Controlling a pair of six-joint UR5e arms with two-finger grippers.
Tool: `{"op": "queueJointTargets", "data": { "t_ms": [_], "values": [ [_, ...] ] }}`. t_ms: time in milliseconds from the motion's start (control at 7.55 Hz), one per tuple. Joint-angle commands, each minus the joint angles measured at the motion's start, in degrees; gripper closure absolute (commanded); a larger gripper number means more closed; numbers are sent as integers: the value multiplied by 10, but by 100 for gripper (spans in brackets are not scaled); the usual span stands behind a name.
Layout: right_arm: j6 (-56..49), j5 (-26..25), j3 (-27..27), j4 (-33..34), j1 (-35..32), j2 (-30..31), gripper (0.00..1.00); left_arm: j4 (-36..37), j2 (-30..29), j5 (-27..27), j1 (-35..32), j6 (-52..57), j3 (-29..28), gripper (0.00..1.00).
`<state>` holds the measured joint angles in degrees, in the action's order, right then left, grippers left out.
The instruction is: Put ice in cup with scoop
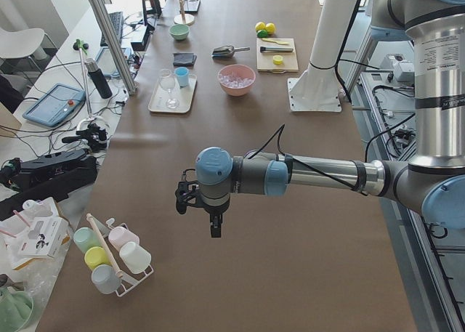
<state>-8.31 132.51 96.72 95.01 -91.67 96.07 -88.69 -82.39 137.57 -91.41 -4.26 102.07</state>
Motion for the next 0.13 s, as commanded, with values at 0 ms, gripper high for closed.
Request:
{"op": "queueJointTargets", "data": {
  "t_ms": [0],
  "values": [
    [0,0,0,0,-1,0,1,1,0,1,0,0,-2,2]
  ]
}}
